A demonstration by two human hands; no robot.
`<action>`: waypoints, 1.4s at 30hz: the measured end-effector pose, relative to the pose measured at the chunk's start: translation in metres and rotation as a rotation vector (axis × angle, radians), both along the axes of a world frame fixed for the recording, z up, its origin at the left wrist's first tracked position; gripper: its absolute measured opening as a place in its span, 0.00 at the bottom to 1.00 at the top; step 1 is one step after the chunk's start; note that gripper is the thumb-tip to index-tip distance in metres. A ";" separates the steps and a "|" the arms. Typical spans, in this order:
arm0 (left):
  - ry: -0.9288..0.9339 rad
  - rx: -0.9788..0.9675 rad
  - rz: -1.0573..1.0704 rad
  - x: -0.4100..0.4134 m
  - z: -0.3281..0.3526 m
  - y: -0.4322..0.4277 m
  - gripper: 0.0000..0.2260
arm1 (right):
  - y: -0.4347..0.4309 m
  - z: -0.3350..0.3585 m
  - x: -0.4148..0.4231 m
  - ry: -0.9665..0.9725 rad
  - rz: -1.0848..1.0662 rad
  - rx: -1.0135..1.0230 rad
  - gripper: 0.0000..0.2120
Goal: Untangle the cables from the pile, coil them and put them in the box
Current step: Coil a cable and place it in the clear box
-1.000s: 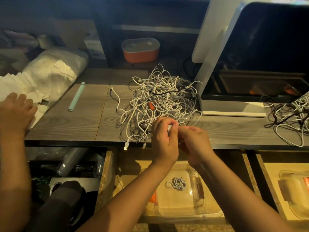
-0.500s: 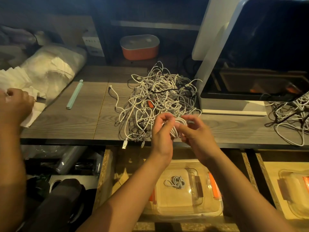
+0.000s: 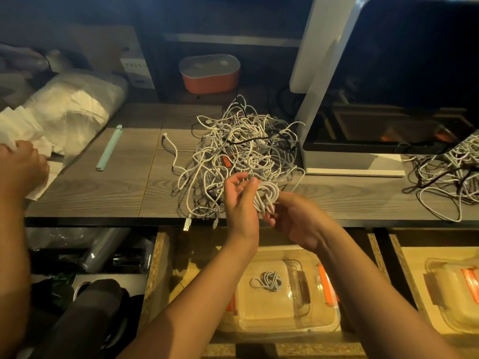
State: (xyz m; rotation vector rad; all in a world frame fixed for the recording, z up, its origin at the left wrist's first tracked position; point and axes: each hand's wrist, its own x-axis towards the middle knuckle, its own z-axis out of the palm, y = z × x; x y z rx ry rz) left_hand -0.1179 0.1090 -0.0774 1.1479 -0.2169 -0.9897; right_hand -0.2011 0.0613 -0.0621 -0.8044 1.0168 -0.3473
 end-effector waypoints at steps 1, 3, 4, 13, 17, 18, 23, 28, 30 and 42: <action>0.009 -0.007 0.013 0.001 0.000 -0.001 0.05 | -0.001 -0.001 0.000 -0.021 -0.028 -0.006 0.04; 0.048 0.012 0.026 0.003 0.003 0.000 0.05 | -0.002 -0.005 0.001 -0.052 -0.085 -0.049 0.02; 0.078 0.025 0.027 0.005 0.005 0.001 0.05 | -0.001 -0.005 0.003 -0.054 -0.095 -0.097 0.02; 0.189 -0.002 -0.051 -0.007 0.008 0.009 0.10 | 0.000 -0.012 0.015 0.048 -0.381 -0.303 0.09; 0.130 0.026 -0.023 -0.010 0.008 0.011 0.10 | 0.002 -0.018 0.009 0.086 -0.307 -0.300 0.07; 0.107 0.024 0.010 -0.009 0.006 0.009 0.09 | 0.002 -0.021 0.006 0.164 -0.253 -0.389 0.07; 0.093 0.031 0.048 -0.003 -0.001 0.001 0.12 | 0.019 -0.024 -0.006 0.263 -0.024 -0.970 0.17; 0.138 0.022 0.021 -0.002 -0.007 0.003 0.19 | 0.016 -0.030 -0.012 0.271 0.022 -1.127 0.22; 0.155 0.026 0.011 -0.001 -0.009 0.004 0.20 | 0.016 -0.032 -0.016 0.362 0.039 -1.289 0.18; -0.210 0.165 -0.156 0.006 -0.033 0.026 0.18 | 0.028 -0.037 -0.025 0.073 0.024 -0.596 0.12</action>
